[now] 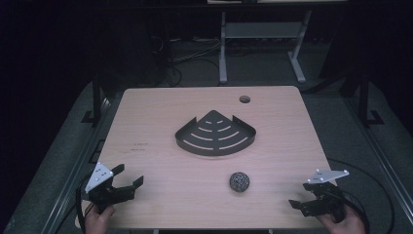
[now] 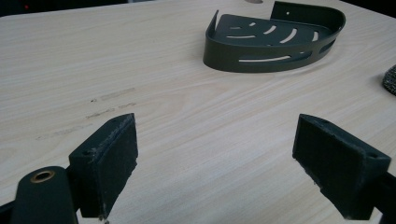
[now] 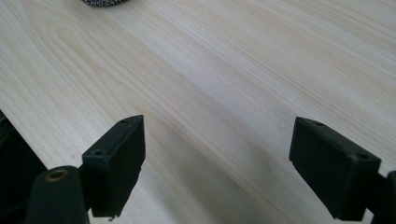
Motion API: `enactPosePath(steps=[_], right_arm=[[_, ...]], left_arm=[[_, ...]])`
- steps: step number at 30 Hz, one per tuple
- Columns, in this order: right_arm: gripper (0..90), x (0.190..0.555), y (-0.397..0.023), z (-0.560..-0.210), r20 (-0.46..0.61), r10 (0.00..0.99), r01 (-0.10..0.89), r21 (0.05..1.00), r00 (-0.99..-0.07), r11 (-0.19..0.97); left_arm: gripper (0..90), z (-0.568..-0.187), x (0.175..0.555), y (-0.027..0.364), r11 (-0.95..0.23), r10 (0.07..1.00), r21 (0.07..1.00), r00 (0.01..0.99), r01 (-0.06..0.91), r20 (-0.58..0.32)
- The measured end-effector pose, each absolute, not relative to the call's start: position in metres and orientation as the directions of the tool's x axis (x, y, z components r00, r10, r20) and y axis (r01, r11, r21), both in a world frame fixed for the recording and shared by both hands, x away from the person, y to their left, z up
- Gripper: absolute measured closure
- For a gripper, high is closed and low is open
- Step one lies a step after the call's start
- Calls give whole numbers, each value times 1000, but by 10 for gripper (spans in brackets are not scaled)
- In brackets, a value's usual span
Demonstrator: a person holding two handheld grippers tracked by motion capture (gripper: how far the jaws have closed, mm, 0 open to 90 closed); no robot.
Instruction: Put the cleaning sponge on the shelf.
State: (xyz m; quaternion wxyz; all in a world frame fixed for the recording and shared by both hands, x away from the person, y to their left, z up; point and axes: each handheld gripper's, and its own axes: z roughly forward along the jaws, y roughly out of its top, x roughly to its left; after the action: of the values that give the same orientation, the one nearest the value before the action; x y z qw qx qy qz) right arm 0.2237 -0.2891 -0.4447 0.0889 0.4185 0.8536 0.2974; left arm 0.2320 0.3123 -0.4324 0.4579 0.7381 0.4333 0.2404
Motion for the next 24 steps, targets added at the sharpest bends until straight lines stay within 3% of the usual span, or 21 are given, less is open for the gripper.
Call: enactPosePath(steps=[24], right_arm=[[156,242,-248,-434,95,687,620,533,-720,576]], left_arm=[[133,-431,230,313,-188,859,891,509,412,-54]])
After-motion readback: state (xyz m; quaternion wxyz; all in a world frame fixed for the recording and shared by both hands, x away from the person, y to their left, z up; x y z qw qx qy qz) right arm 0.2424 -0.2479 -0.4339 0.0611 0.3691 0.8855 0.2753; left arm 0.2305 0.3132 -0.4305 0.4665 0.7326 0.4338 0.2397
